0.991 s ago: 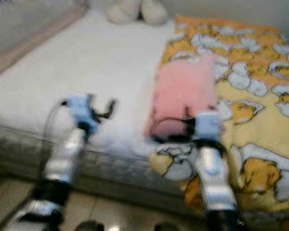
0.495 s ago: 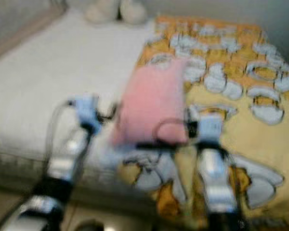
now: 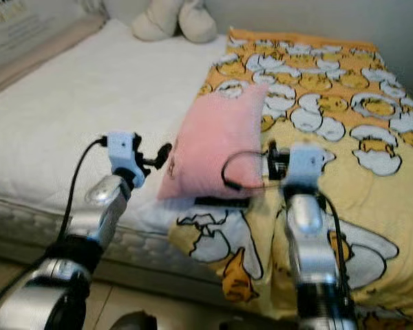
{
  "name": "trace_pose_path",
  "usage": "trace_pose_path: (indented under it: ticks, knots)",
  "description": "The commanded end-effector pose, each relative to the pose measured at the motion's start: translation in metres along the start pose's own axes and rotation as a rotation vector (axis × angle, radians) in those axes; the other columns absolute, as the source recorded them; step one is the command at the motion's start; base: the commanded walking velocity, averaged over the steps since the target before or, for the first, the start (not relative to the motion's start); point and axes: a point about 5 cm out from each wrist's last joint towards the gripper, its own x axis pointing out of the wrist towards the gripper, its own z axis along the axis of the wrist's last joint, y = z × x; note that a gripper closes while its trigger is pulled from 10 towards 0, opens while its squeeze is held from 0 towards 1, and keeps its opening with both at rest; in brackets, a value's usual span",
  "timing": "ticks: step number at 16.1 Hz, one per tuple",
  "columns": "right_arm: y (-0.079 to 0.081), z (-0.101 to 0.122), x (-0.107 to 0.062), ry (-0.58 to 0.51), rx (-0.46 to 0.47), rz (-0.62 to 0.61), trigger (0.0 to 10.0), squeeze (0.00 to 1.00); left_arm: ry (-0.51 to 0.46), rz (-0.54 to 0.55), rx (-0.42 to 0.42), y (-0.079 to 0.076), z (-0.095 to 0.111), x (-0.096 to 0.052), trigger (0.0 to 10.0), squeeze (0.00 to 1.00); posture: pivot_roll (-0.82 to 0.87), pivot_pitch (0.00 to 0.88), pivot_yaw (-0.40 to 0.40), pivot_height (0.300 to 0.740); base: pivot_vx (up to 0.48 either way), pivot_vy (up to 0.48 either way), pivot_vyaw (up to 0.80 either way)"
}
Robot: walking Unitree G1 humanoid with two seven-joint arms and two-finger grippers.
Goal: Clean up the room
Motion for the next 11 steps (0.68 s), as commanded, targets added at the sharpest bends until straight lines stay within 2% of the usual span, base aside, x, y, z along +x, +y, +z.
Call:
trace_pose_path:
  ticks: [1, 5, 8, 9, 10, 11]
  knots:
    - [-0.004, 0.006, 0.011, 0.010, 0.016, 0.010, 10.0, 0.00, 0.016, -0.017, -0.021, -0.002, 0.007, 0.009, 10.0, 0.00, -0.07, 0.033, 0.019, 0.700, 0.000, 0.000, 0.00]
    - [-0.002, 0.012, 0.038, 0.033, 0.026, 0.047, 10.0, 0.00, 0.021, 0.060, -0.080, 0.010, 0.027, 0.023, 10.0, 0.00, -0.10, 0.113, 0.015, 0.700, 0.000, 0.000, 0.00]
    - [0.001, 0.009, 0.047, 0.057, 0.131, 0.057, 10.0, 0.00, 0.001, 0.144, -0.171, 0.026, 0.036, 0.024, 10.0, 0.00, -0.12, 0.184, 0.019, 0.700, 0.000, 0.000, 0.00]
    - [0.005, 0.009, 0.053, 0.069, 0.195, 0.072, 10.0, 0.00, -0.004, 0.181, -0.238, 0.032, 0.036, 0.023, 10.0, 0.00, -0.12, 0.202, 0.023, 0.700, 0.000, 0.000, 0.00]
    - [0.012, 0.011, 0.059, 0.076, 0.267, 0.090, 10.0, 0.00, -0.016, 0.200, -0.352, 0.033, 0.036, 0.023, 10.0, 0.00, -0.13, 0.230, 0.025, 0.700, 0.000, 0.000, 0.00]
    - [0.017, 0.013, 0.062, 0.079, 0.295, 0.103, 10.0, 0.00, -0.016, 0.188, -0.392, 0.029, 0.035, 0.025, 10.0, 0.00, -0.13, 0.239, 0.025, 0.700, 0.000, 0.000, 0.00]
